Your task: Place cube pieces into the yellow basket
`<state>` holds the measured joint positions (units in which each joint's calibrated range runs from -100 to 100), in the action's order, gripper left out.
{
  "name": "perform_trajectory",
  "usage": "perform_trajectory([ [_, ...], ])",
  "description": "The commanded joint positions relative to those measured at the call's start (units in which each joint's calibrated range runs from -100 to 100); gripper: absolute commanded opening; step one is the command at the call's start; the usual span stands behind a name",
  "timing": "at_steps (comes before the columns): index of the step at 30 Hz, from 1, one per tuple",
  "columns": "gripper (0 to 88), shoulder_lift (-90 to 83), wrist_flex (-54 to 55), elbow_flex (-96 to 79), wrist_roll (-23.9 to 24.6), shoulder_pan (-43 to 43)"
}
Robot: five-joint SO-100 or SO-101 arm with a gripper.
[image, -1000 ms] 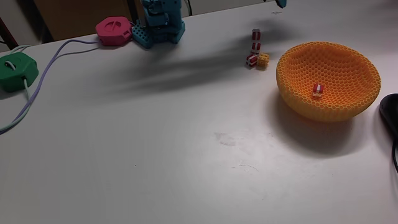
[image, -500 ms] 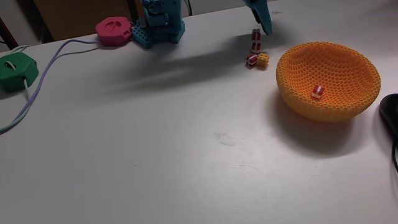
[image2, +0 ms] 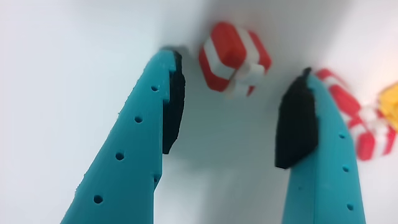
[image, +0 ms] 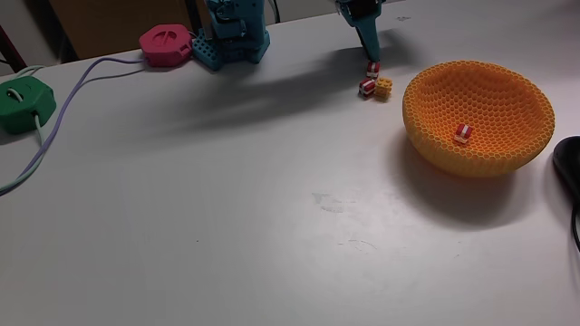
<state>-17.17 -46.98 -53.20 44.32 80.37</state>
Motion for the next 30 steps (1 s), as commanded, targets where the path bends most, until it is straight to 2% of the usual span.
perform_trajectory([
  [1, 22.4, -2.72, 5.01, -1.54, -0.10, 0.06],
  [6, 19.7, -2.15, 8.66, -3.66, 0.20, -0.13],
  [14, 0.0, -1.68, 8.92, -3.66, 0.54, -1.06],
  [18, 0.0, -4.14, 5.36, -0.77, -0.78, -1.52],
  [21, 0.0, -7.45, -8.97, 11.46, -3.71, -3.57],
  [25, 0.0, -7.08, -26.00, 36.78, -10.70, -10.94],
  [28, 0.0, -2.53, -30.87, 55.46, -16.61, -18.39],
  [30, 0.0, 1.35, -27.31, 63.65, -20.32, -22.68],
])
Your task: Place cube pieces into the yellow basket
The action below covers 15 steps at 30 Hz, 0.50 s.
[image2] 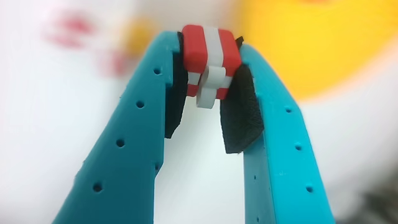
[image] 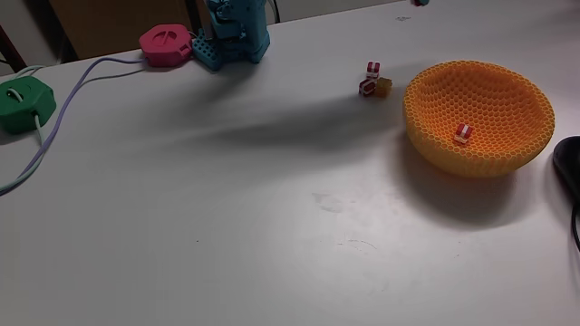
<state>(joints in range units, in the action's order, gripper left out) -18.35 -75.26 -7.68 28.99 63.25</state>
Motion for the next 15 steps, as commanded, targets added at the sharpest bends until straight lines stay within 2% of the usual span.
perform_trajectory([
  [1, 0.0, 4.24, 6.28, 18.90, -6.74, -7.52],
  [4, 0.0, 8.59, 21.40, 14.76, -8.50, -11.34],
  [8, 1.5, 13.42, 34.52, 8.60, -8.30, -14.32],
  [9, 10.4, 14.09, 35.65, 7.44, -8.74, -14.41],
  [10, 24.1, 14.46, 36.43, 6.19, -9.38, -14.23],
  [11, 33.7, 14.65, 36.78, 4.94, -9.52, -13.86],
  [15, 44.8, 14.56, 33.73, 3.21, -9.43, -12.83],
])
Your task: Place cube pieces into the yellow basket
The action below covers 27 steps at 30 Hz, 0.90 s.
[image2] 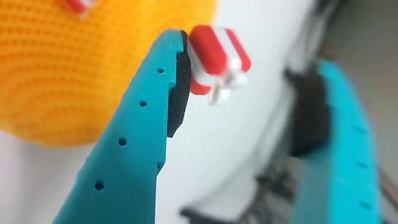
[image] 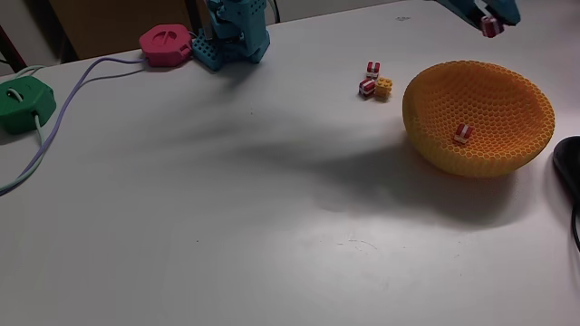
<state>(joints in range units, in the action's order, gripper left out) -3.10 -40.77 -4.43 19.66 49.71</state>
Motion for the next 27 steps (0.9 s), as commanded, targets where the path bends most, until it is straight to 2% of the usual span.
perform_trajectory([
  [1, 46.5, -0.78, -1.89, -0.62, 0.05, 0.99],
  [7, 45.4, -4.76, -9.45, -3.90, 2.98, 3.60],
  [9, 43.3, -7.70, -19.44, -4.09, 5.27, 5.93],
  [12, 41.7, -15.27, -36.21, -7.27, 9.77, 13.66],
  [16, 38.5, -22.94, -43.77, -17.86, 17.88, 27.83],
  [19, 37.9, -23.42, -40.03, -24.41, 18.56, 32.21],
  [25, 38.3, -22.19, -9.71, -46.17, 14.85, 31.84],
  [27, 38.3, -22.00, -3.54, -50.79, 14.41, 31.18],
])
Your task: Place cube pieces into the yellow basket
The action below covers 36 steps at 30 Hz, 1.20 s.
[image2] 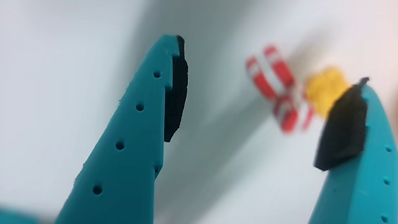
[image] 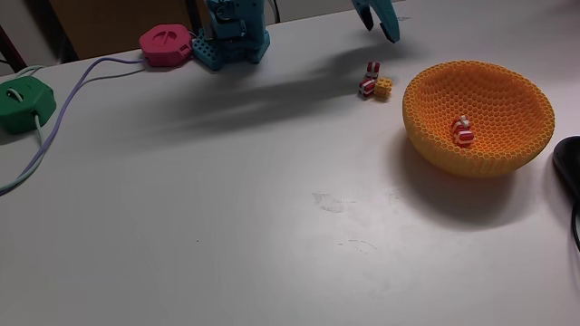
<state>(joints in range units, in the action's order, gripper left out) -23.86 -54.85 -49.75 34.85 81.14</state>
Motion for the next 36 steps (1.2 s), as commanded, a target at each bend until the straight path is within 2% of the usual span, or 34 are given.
perform_trajectory([
  [1, 38.3, -1.24, 12.02, -6.63, -1.32, -1.09],
  [9, 36.2, -2.28, 13.06, -7.59, -6.15, -12.08],
  [14, 33.2, -3.13, 13.06, -9.32, -6.25, -17.02],
  [26, 31.0, -2.37, 20.45, -15.97, -3.76, -15.72],
  [36, 29.9, -1.90, 17.41, -12.11, -2.83, -11.99],
])
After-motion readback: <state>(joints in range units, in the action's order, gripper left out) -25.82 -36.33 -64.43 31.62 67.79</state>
